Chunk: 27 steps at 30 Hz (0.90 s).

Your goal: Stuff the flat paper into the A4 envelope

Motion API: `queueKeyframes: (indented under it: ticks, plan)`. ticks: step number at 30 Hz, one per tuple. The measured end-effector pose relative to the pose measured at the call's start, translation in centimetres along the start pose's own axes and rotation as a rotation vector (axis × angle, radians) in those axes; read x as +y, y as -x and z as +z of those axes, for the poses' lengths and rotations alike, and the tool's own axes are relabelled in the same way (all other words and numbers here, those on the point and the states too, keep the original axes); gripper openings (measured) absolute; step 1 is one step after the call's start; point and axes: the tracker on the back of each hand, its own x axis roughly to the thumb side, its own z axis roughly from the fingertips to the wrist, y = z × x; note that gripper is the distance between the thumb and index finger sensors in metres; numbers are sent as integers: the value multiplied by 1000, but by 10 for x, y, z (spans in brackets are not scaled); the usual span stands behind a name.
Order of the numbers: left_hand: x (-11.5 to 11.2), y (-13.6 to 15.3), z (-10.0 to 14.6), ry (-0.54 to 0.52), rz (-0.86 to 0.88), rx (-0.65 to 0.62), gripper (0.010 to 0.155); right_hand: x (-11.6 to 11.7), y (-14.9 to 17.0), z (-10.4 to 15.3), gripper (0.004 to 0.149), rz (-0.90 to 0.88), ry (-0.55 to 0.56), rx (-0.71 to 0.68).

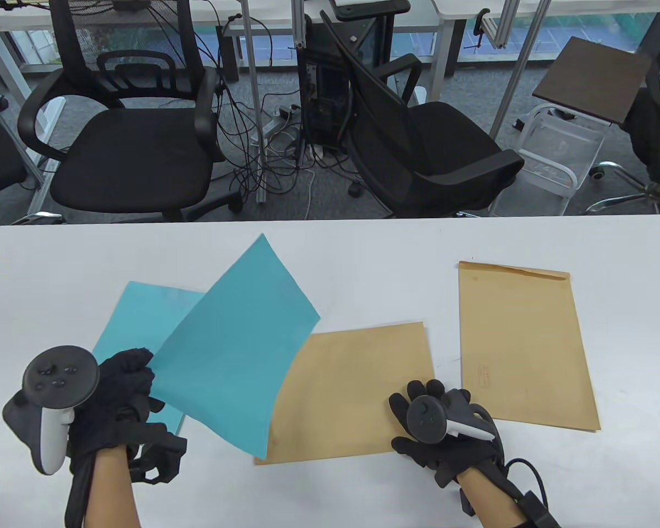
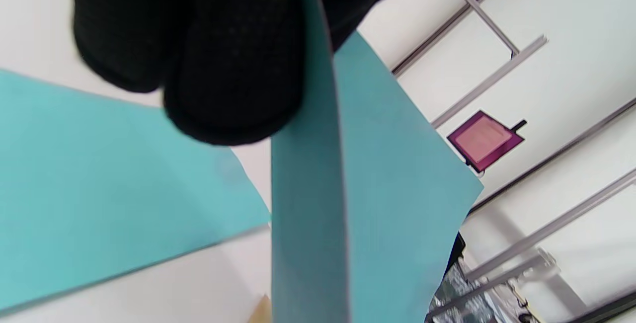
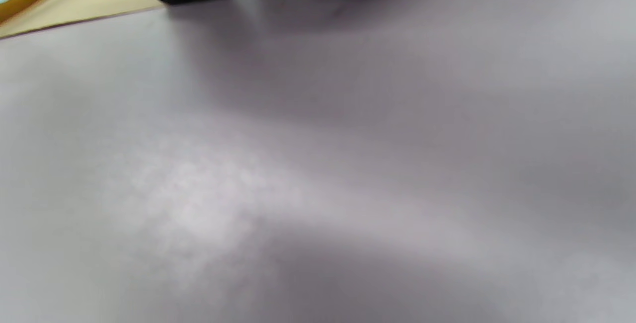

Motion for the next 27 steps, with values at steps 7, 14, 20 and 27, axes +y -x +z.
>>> queueKeyframes:
  ticks: [7, 14, 20, 27]
  plan:
    - [-3, -32, 2, 119, -217, 62, 42, 0, 0, 0, 77, -1, 0, 2]
    - [4, -65, 11, -3, -518, 102, 42, 0, 0, 0, 77, -2, -1, 3]
    - [8, -89, 18, -27, -603, 90, 42, 1, 0, 0, 77, -4, -3, 2]
    - [7, -109, 23, -33, -673, 90, 42, 1, 1, 0, 77, -7, -3, 2]
